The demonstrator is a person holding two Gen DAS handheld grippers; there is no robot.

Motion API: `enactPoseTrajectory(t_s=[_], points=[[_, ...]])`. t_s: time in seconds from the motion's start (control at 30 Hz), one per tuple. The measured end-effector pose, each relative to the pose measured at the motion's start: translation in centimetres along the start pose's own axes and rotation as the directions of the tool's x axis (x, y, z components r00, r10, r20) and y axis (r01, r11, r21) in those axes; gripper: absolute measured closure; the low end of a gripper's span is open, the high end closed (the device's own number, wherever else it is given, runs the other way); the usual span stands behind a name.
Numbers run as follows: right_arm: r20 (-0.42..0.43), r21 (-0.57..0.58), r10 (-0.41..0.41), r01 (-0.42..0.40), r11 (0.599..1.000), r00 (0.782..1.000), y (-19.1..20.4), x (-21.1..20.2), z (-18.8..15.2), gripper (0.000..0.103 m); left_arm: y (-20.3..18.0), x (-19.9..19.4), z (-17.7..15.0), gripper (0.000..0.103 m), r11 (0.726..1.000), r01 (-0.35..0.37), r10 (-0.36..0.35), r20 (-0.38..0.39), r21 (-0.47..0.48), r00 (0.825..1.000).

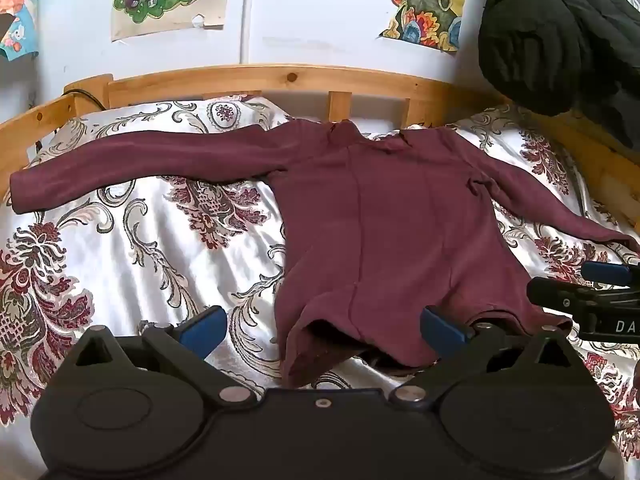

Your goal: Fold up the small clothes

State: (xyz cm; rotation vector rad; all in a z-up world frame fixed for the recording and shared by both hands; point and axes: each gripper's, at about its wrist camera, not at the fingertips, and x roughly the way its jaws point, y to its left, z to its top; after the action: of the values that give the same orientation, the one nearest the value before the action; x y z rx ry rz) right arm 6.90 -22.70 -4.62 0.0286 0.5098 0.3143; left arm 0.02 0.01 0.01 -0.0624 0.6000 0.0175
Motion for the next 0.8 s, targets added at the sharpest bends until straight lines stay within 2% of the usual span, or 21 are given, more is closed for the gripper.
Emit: enactPoseTrajectory(t_s=[0.8], points=[[-0.001,0.003,-0.001,0.001,1.0,1.0,0.1,-0.19,0.2,0.0,0.34,0.25,-0.12,0.001,1.0,0.006,-0.006,-0.005,-0.004,1.0]])
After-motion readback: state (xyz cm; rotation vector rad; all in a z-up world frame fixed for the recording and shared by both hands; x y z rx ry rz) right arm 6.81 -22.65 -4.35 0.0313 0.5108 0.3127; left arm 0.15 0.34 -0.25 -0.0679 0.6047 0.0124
